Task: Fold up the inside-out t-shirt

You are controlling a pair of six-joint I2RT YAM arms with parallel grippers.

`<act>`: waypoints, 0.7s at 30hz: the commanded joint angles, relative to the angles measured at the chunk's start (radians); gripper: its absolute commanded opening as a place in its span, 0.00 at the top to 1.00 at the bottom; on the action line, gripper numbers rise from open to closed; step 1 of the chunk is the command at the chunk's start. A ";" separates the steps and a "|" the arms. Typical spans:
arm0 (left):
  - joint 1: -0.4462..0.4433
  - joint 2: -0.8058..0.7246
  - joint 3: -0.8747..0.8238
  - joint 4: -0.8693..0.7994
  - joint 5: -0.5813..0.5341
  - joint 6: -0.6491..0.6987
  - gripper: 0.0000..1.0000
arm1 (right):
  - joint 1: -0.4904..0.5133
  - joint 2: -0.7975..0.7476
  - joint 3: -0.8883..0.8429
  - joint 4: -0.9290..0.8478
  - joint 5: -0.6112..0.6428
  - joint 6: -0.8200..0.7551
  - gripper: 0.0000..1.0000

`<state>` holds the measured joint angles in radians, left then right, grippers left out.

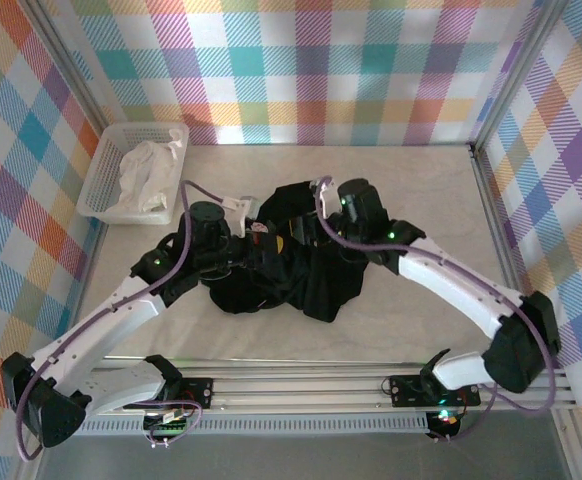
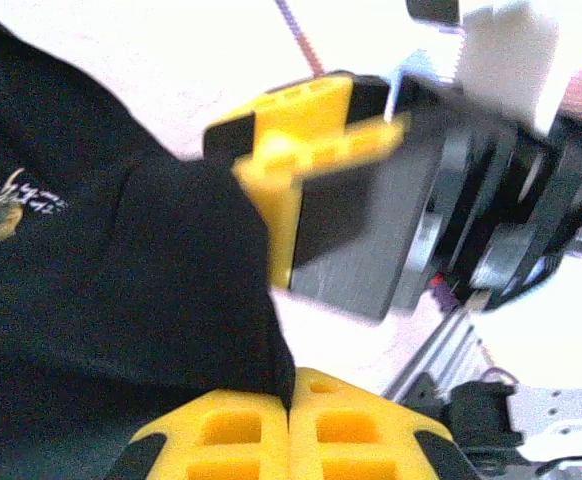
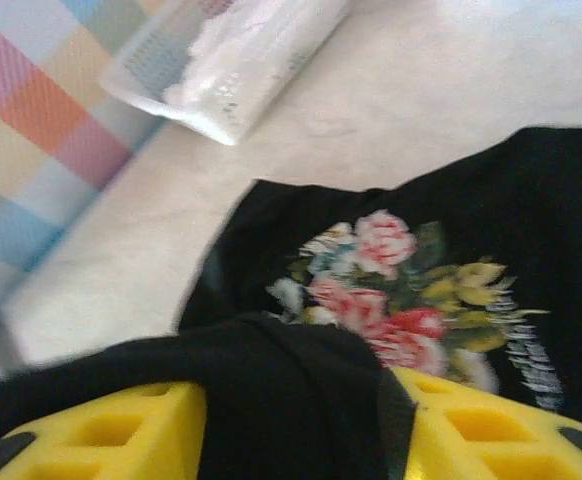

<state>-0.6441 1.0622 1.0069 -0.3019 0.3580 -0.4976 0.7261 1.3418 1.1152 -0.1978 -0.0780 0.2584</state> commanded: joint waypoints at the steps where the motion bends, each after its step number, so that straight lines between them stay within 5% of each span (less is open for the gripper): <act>1: 0.014 -0.032 0.047 0.069 0.000 -0.167 1.00 | 0.072 -0.144 -0.096 -0.019 0.289 -0.228 0.45; 8: 0.014 -0.038 0.059 0.090 -0.035 -0.226 1.00 | 0.164 -0.292 -0.311 0.181 0.110 -0.217 0.39; 16: 0.014 -0.064 0.037 0.115 -0.014 -0.228 1.00 | 0.168 -0.107 -0.237 0.265 0.120 -0.113 0.46; 19: 0.014 -0.080 0.026 0.093 -0.073 -0.222 1.00 | 0.156 -0.095 -0.218 0.260 0.116 -0.096 0.82; 21: 0.019 -0.099 0.014 0.069 -0.154 -0.211 1.00 | 0.120 -0.151 -0.275 0.331 -0.054 -0.112 0.99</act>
<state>-0.6376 1.0050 1.0298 -0.2409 0.2913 -0.7147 0.8742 1.2591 0.8532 0.0216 0.0082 0.1333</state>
